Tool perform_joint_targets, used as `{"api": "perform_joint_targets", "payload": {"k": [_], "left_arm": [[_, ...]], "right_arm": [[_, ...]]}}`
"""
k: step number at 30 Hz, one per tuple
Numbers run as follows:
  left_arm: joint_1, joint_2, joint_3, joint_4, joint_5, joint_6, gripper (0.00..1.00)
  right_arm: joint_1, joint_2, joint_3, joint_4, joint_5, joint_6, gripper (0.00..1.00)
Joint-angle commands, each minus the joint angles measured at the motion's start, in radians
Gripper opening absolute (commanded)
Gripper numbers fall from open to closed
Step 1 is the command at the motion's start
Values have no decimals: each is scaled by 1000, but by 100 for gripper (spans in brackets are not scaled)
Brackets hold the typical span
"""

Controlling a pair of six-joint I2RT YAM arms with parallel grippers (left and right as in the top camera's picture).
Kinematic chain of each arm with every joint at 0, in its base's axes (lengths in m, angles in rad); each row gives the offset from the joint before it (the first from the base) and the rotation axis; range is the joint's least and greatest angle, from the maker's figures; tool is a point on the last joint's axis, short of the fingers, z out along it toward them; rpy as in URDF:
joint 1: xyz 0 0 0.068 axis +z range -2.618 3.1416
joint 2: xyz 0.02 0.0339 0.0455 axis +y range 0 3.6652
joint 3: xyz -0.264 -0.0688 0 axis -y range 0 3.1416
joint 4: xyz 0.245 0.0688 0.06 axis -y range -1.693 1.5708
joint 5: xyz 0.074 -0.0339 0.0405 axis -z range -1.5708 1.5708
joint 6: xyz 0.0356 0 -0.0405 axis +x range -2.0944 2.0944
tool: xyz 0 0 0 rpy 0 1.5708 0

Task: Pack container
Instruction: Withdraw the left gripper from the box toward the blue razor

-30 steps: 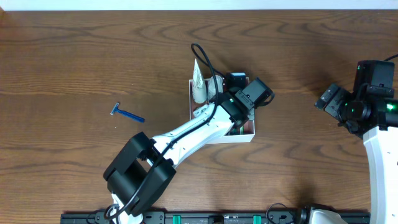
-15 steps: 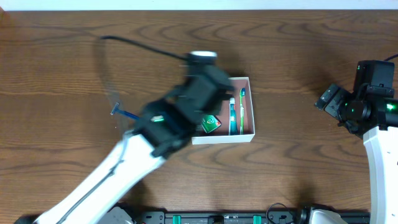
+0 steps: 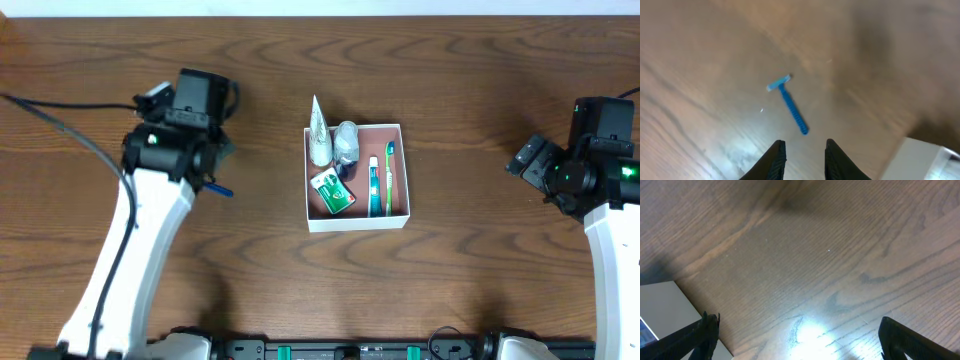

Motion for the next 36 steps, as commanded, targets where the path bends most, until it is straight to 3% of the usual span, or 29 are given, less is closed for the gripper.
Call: {"api": "perform_joint_targets", "payload": {"k": [1,13,22,28,32,36], "left_arm": [[76,74,-40,7,149,-49,27],[146,345,-54,35,293,-49,28],[175,408,-87,74,325,-49,29],[203,408,-115,108,326,-48,37],[204,410,-144,148,326,-48,54],[204,410,-181,195,326,-48,57]], "right_arm": [[-8,3,10,-1,0,-10,99],[-8,3,10,-1,0,-10,99],[-8,3,10,-1,0,-10,99],[-8,3,10,-1,0,-10,99],[-8,3,10,-1,0,-10,99],[-8,3,10,-1,0,-10,99]]}}
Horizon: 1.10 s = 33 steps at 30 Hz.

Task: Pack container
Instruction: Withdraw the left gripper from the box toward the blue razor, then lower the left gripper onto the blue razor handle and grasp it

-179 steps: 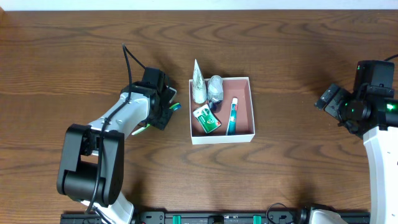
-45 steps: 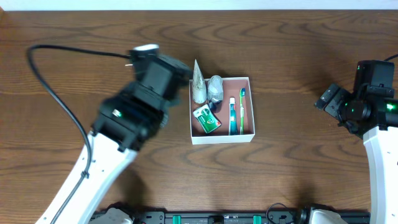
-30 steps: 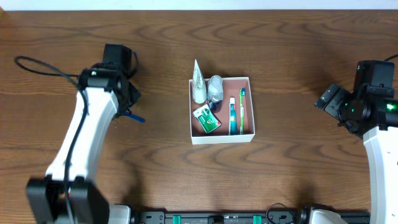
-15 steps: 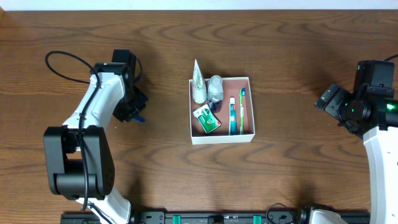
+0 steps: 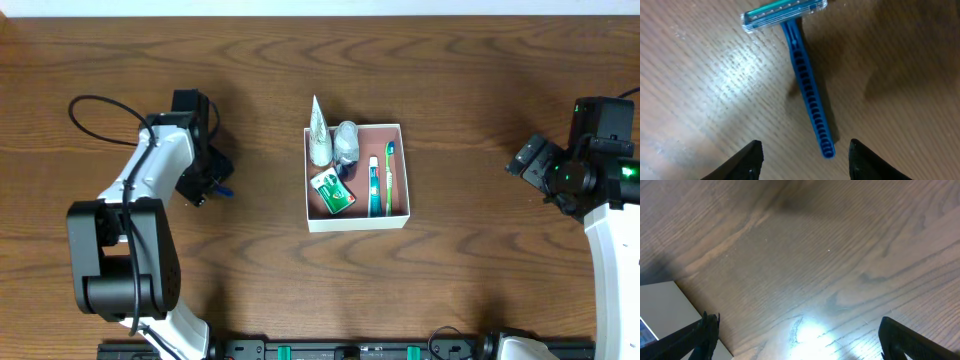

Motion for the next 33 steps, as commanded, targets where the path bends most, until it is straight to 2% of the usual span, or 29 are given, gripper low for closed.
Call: {"api": "perform_joint_targets", "payload": {"k": [1,13,15,20,24,33], "left_arm": [[5,8,-34,21,-1,-1,56],[5,9,-135,175,70,-1,56],[5,10,-144,180,69,-1,42],[5,10,-147,179,69,3,27],[5,10,-147,178,69,36,6],[5,-1,-139,171,90,250,6]], "right_arm": [[-8,3,10,-1,0,-10,99],[-8,3,10,-1,0,-10,99],[-8,3,10,-1,0,-10,99],[-8,3,10,-2,0,-10,99],[-8,3,10,-1,0,-10,99],[-8,3,10,-1,0,-10,99]]}}
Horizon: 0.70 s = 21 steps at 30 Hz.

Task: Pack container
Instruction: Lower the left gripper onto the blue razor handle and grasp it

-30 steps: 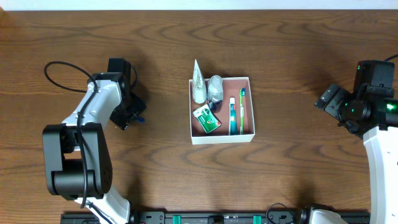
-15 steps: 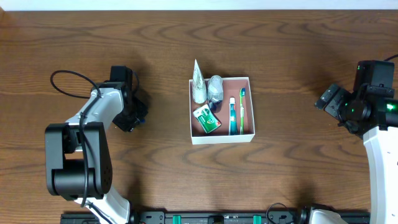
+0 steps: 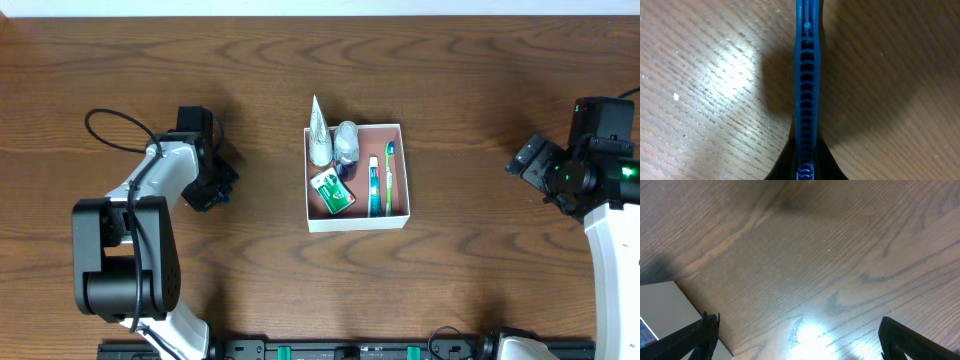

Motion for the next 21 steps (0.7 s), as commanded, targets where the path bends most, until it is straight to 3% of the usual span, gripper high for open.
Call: {"api": "perform_joint_targets", "payload": {"k": [1,11,16,21], "left_arm": [[5,-6,0,-10,36,138,6],[-12,-198,225,-209,58,343,6],[-77,-369,268,-241,59,359,6],[-224,-526,268,-222,58,359,6]], "right_arm": [[-8,3,10,-1,0,-10,99],[-8,3,10,-1,0,-10,99],[-8,3,10,-1,0,-10,99],[-8,3,10,-2,0,-10,99]]}}
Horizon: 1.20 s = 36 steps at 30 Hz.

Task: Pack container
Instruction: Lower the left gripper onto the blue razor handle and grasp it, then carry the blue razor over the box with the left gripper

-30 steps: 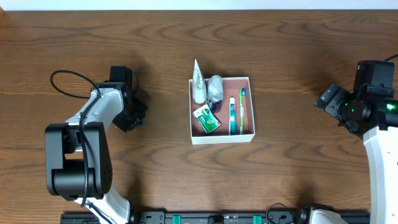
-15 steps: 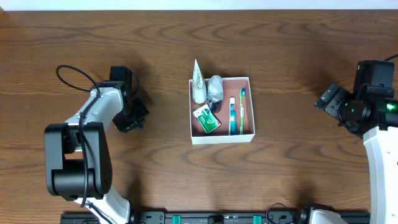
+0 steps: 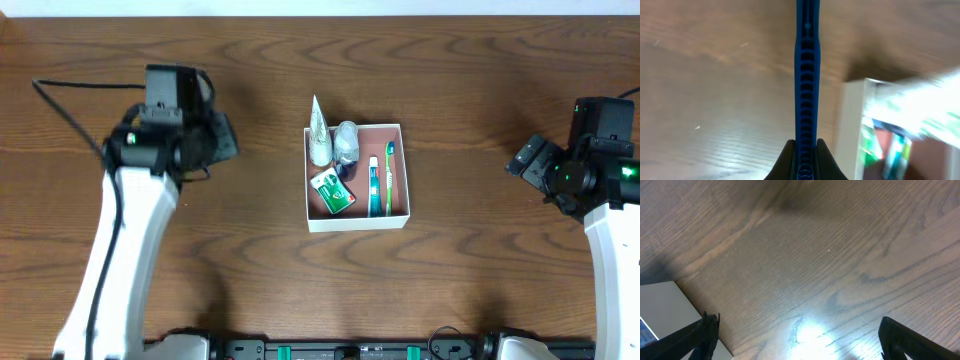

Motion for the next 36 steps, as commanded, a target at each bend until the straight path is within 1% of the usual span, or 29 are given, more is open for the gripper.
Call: {"api": "perform_joint_targets", "payload": {"k": [1,5,9,13,15,16,19,23,25,30,33,36], "left_arm": [[-111,-78,7,9,10,27,6],[-293,-125,7,47,9,29,6],[-475,-108,7,108,-26,28,6],[-639,-42,7,177,-130,18,6],[-694,1,7,195,-202,-15,6],[-724,37,7,202,-253,-54,6],[-766,130,7,205,-352,-177,6],[-776,259,7,237,-360,-277,6],[-776,323,7,264,-354,-295,6],[-776,438,7,333,-329,-295,6],[-776,475,7,358,-327,-296,6],[-776,504,7,372,-327,-322,7]], "right_arm": [[-8,3,10,-1,0,-10,99],[-8,3,10,-1,0,-10,99],[-8,3,10,-1,0,-10,99],[-8,3,10,-1,0,-10,99],[-8,3,10,-1,0,-10,99],[-8,3,10,-1,0,-10,99],[-8,3,10,-1,0,-10,99],[-8,3,10,-1,0,-10,99],[-8,3,10,-1,0,-10,99],[-8,3,10,-1,0,-10,99],[-8,3,10,-1,0,-10,99],[-8,3,10,-1,0,-10,99]]}}
